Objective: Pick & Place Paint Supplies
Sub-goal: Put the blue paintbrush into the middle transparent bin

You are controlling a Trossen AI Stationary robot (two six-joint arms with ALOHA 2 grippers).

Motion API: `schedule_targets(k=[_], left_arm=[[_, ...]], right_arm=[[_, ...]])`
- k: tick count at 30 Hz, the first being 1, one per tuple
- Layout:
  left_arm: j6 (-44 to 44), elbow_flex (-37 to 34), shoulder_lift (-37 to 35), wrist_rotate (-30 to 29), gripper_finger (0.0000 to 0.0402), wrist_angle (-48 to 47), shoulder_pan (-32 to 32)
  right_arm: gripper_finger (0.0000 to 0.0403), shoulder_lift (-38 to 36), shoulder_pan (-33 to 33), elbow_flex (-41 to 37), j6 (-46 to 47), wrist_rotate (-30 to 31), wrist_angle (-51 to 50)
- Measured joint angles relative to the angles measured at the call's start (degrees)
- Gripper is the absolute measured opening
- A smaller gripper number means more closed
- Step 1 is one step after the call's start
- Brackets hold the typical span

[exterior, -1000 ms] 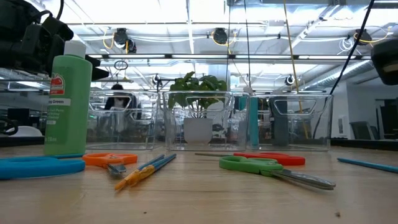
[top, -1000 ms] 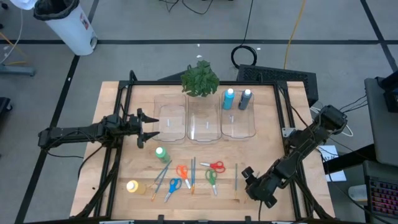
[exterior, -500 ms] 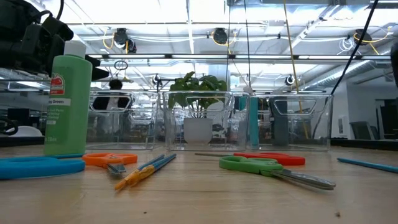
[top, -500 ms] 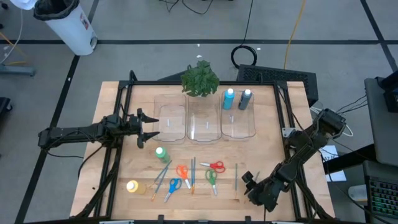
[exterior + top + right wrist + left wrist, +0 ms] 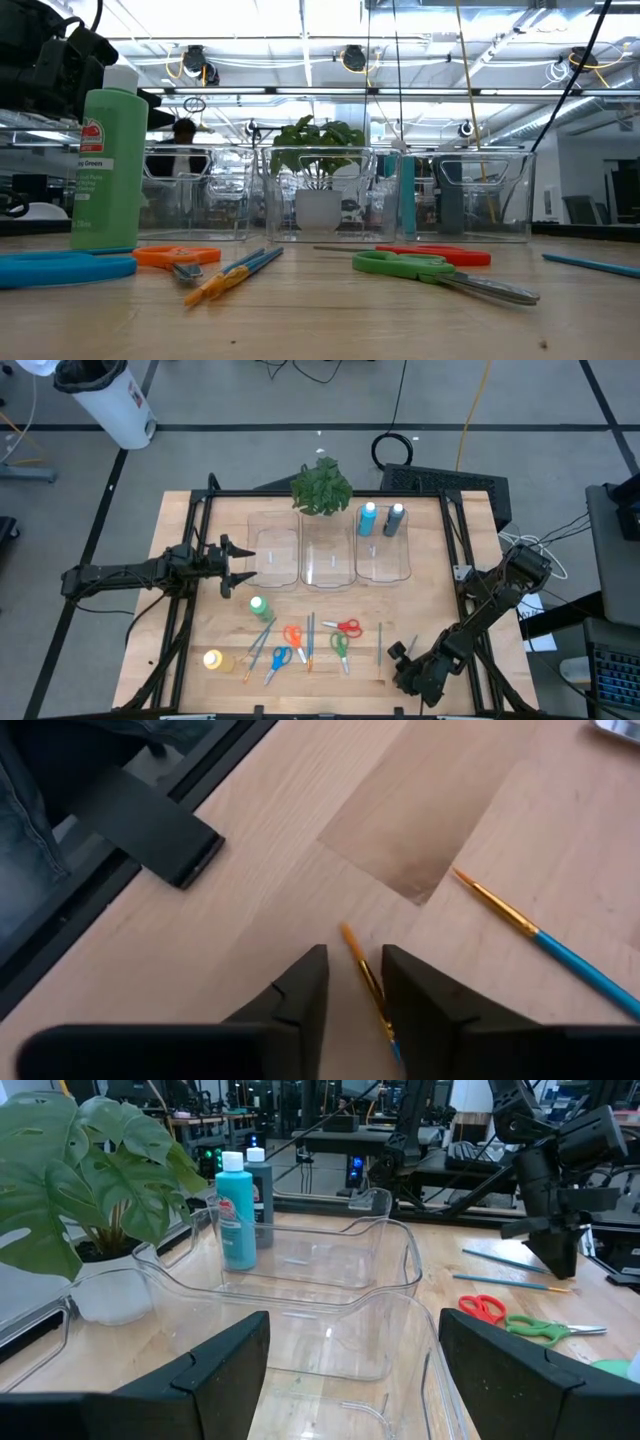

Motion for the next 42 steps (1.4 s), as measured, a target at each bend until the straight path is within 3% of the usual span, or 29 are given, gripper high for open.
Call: schedule_targets(k=[7, 13, 22, 26, 31, 35, 42], left_arm=[[-0.01, 0.00, -0.01, 0.00, 0.0294, 0.01, 0.01], [-0.02, 0.00, 0.00, 0.00, 0.0294, 0.01, 0.00], [0.00, 0.00, -0.01, 0.00, 0.0294, 0.01, 0.00], [0.00, 0.00, 0.00, 0.00, 0.0294, -0.10, 0.00], [-0.01, 0.00, 0.00, 0.01, 0.0294, -0.09, 0.00], [0.00, 0.00, 0.00, 0.02, 0.0294, -0.01, 0.00], [0.00, 0.00, 0.00, 0.01, 0.0294, 0.02, 0.00]], right_arm=[[0.0005, -0.09, -0.02, -0.04, 0.93, 0.02, -0.27], [0.0002, -0.05, -0.06, -0.07, 2.18, 0.14, -0.27], [0.0000, -4.86, -1.09, -0.52, 10.88, 8.62, 0.14], [0.0000, -9.76, -0.88, -0.26, 7.63, 14.03, 5.87], [0.0000, -12.05, -1.45, -0.18, -2.94, 21.75, 19.38], [0.0000, -11.93, -3.62, -0.15, -9.08, 22.45, 29.51], [0.0000, -11.79, -12.56, -0.15, -10.51, 22.10, 40.17]])
